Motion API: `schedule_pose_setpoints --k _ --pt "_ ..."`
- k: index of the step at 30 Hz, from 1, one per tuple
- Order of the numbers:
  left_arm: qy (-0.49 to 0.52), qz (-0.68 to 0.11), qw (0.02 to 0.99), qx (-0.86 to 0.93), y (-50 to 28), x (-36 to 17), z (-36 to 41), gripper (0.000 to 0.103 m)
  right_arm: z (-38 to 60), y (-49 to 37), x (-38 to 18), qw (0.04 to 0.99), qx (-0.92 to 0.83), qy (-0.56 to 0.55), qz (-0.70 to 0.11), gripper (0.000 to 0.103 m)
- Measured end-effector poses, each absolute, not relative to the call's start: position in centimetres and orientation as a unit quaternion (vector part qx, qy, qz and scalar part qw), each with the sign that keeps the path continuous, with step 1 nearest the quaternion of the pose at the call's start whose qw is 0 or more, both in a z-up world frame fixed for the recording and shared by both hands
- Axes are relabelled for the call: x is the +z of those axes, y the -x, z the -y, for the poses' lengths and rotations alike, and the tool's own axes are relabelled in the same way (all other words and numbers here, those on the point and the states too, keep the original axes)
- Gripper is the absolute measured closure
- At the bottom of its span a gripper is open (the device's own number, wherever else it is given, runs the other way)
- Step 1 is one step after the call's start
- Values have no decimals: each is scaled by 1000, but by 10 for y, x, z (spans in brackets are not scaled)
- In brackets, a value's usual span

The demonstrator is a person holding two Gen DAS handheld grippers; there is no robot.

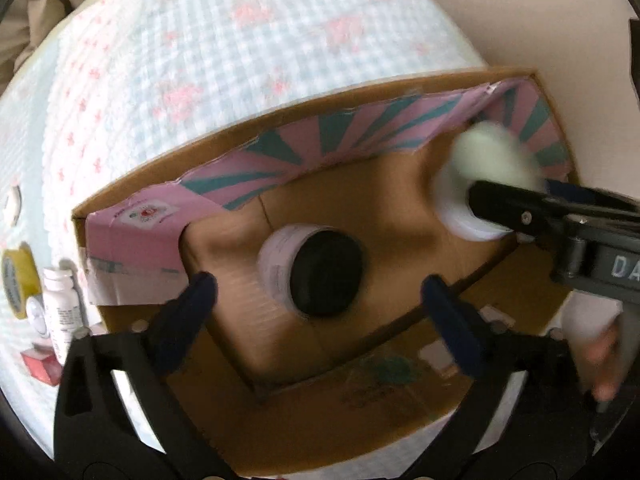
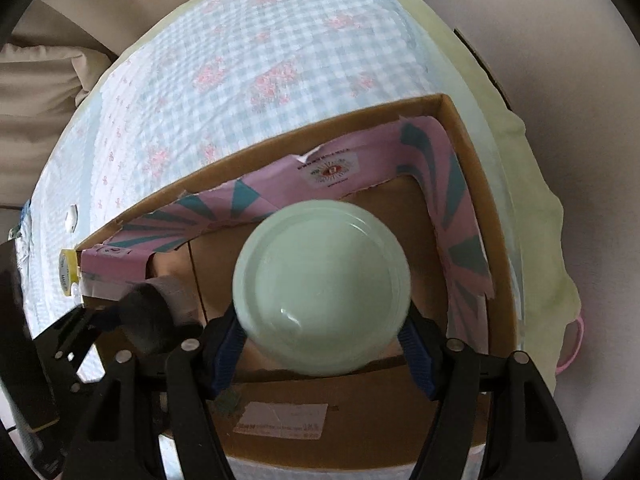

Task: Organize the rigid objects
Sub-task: 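Carry both jars to the cardboard box and release them inside, then withdraw both tools from the box back toward the remaining objects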

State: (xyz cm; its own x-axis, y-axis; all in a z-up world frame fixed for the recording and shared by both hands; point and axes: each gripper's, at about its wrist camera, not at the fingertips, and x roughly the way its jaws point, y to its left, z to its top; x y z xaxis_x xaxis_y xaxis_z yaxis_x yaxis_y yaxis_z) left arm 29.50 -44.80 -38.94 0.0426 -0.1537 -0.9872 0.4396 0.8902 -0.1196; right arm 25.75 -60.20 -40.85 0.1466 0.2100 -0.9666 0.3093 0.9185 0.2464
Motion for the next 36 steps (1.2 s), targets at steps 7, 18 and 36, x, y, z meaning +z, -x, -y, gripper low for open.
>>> schedule_pose_setpoints --k 7,18,36 --pt "-123 -651 722 -199 -282 -380 429 0 606 -248 -391 758 -43 -222 -612 0" --pt "-105 -622 750 -200 -270 -331 418 0 600 -226 -366 765 -54 -202 -609 0" --pt "-85 -549 810 -187 -191 -206 319 0 538 -158 -254 816 -59 -128 -560 0"
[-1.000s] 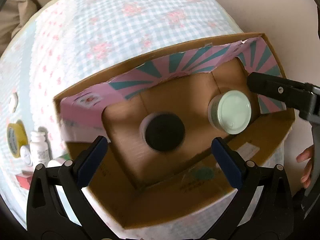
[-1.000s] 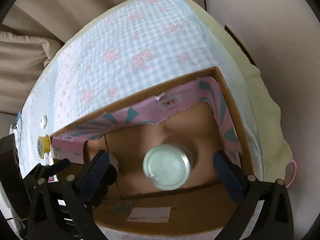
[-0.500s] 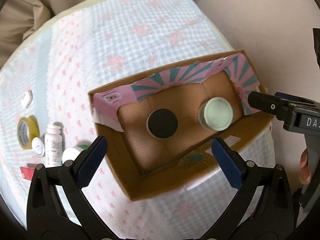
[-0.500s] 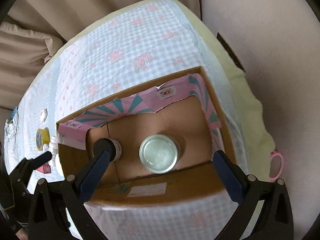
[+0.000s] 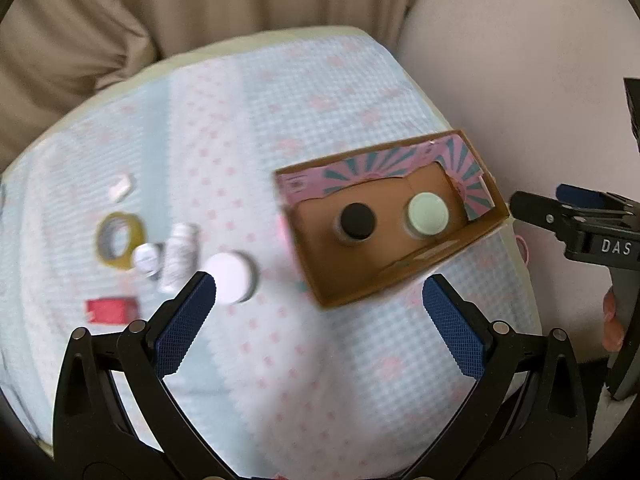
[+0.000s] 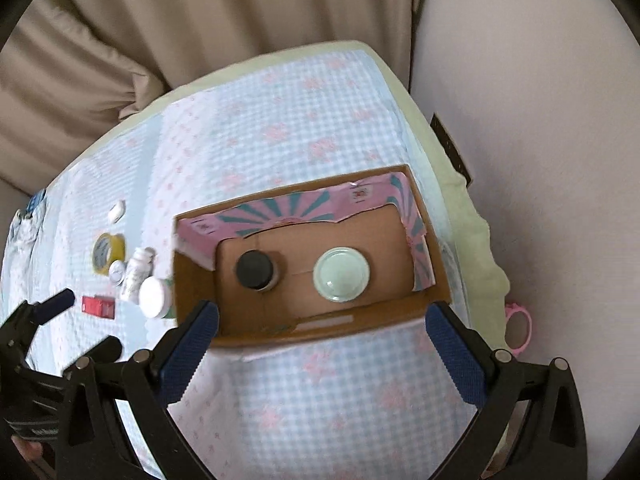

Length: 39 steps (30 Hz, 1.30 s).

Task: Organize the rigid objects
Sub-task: 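Withdraw both tools from the box back toward the remaining objects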

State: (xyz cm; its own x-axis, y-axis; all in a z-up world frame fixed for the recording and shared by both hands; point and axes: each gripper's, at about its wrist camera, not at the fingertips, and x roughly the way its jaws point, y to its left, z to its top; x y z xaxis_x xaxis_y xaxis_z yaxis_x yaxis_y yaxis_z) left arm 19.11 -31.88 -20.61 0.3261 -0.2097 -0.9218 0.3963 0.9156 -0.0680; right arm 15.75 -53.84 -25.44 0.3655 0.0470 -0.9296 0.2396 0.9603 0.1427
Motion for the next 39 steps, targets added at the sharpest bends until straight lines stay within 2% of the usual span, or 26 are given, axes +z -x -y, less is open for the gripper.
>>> schedule_pose_setpoints --k 9,19,29,39 --pt "-64 -520 839 -146 -150 -153 185 0 437 -111 -191 842 -40 -112 -527 0" --pt "-48 -509 849 -131 -140 -134 46 0 323 -93 -174 847 -29 -144 -511 0" --pt "-51 -513 842 -159 -170 -144 -44 0 227 -100 -168 848 -51 -162 -501 0" --pt "-74 -533 825 -174 -229 -186 -66 0 172 -131 -194 836 -55 -160 -522 0"
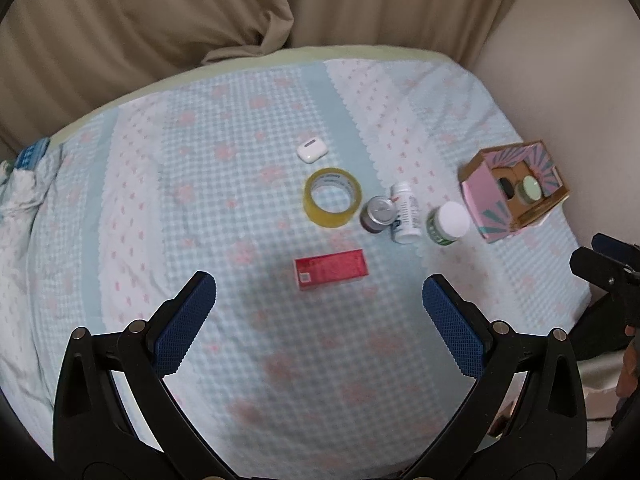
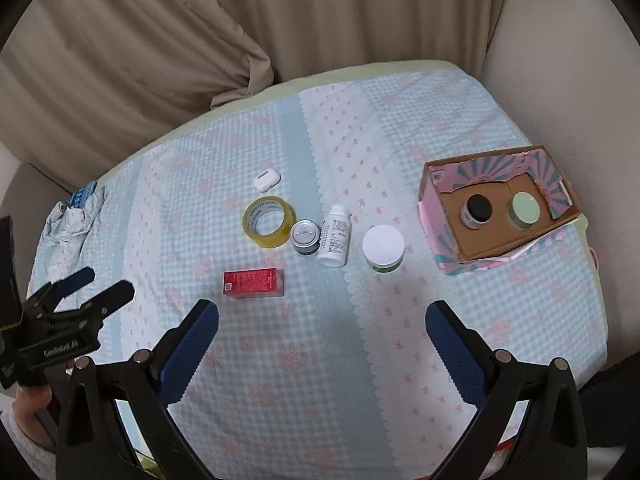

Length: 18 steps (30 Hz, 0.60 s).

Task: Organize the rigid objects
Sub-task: 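Withdraw both tools from the box back toward the remaining objects, then grasp the white pill bottle with the right tool while the left grasps the yellow tape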

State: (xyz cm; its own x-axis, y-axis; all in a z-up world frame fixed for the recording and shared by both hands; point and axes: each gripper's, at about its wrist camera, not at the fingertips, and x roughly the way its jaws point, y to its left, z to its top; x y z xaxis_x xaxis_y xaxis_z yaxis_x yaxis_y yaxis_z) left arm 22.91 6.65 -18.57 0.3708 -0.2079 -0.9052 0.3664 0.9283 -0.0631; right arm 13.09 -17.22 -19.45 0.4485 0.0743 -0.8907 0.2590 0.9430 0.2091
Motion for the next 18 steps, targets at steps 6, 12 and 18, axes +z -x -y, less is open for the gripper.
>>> schedule_pose_setpoints --k 6,12,18 --pt "-100 -561 801 -182 -276 -233 -58 0 163 -170 -230 827 -42 -146 -542 0" --pt "-149 -580 774 -203 -322 -292 -33 0 170 -215 -283 808 -39 -185 -558 0" --pt "-159 -602 752 -218 -362 -349 -9 0 191 -259 -336 782 -53 -240 -572 7"
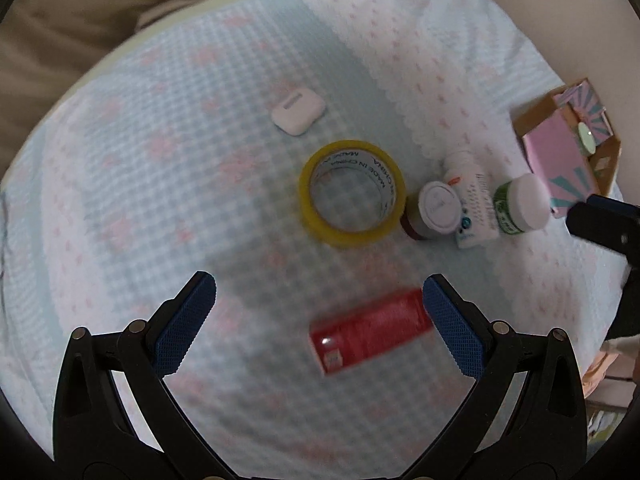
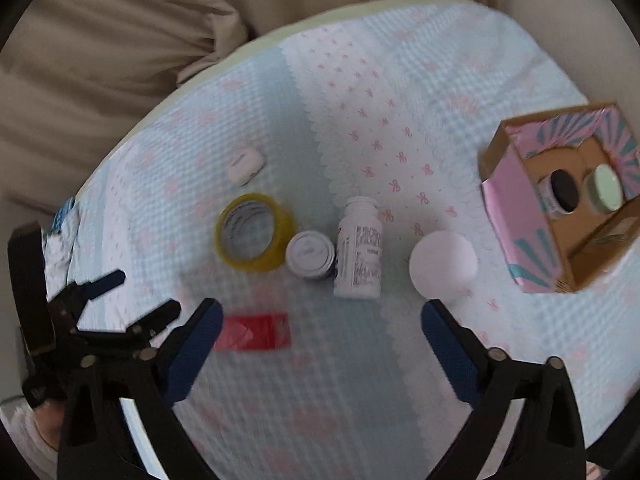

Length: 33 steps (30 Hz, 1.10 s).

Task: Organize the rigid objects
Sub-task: 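Grasp the white pill bottle with the right tool while the left grasps the yellow tape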

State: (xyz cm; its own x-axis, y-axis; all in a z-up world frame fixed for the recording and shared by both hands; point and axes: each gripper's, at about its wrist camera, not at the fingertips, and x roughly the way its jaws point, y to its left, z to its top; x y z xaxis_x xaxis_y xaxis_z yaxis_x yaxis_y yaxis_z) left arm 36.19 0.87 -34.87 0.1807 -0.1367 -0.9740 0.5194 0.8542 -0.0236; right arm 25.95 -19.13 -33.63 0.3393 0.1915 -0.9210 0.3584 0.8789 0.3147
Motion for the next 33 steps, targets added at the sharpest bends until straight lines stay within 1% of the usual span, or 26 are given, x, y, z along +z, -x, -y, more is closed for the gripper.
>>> schedule_pose_setpoints --k 3,5,6,10,12,13,14,16,19,22,27,30,31,32,33 --pt "-172 -607 742 -225 -374 -374 3 0 203 -279 -361 769 -67 -269 -575 8" --pt "-185 -609 737 -228 -380 -391 12 0 213 -293 -382 756 -76 -295 -580 15" --pt "-189 -610 734 -229 -383 -398 16 0 215 -298 -389 751 -78 -303 -581 16" --pt "-200 -612 731 -228 -393 -424 25 0 224 -321 -421 732 -94 -319 -595 19" --pt "-183 -613 729 -245 -397 -431 28 0 227 -331 -435 723 -96 -323 -604 23" --pt "-177 -612 729 -251 -399 -434 29 0 226 -336 -444 716 -99 -321 -612 28" --pt "-176 -609 730 -256 -399 -436 32 0 226 -340 -451 710 -99 -320 -619 31" --pt "-186 -602 732 -260 -399 -441 38 0 226 -346 -464 701 -104 -317 -631 32" --pt "-209 -598 731 -254 -399 -452 49 0 223 -351 -472 695 -105 -311 -639 36" --pt "-219 -597 728 -254 -402 -462 58 0 216 -356 -475 695 -107 -287 -651 38" --pt "-231 -590 730 -256 -405 -471 73 0 215 -359 -477 692 -111 -284 -655 41" --pt "-241 -583 732 -256 -405 -470 74 0 213 -361 -481 690 -113 -270 -662 46" --pt "-243 -581 733 -257 -404 -470 75 1 213 -363 -482 690 -113 -263 -664 48" --pt "-243 -579 732 -262 -403 -470 78 6 210 -365 -483 689 -114 -250 -670 51" --pt "-244 -578 732 -265 -403 -470 83 7 208 -366 -487 689 -116 -237 -675 53"
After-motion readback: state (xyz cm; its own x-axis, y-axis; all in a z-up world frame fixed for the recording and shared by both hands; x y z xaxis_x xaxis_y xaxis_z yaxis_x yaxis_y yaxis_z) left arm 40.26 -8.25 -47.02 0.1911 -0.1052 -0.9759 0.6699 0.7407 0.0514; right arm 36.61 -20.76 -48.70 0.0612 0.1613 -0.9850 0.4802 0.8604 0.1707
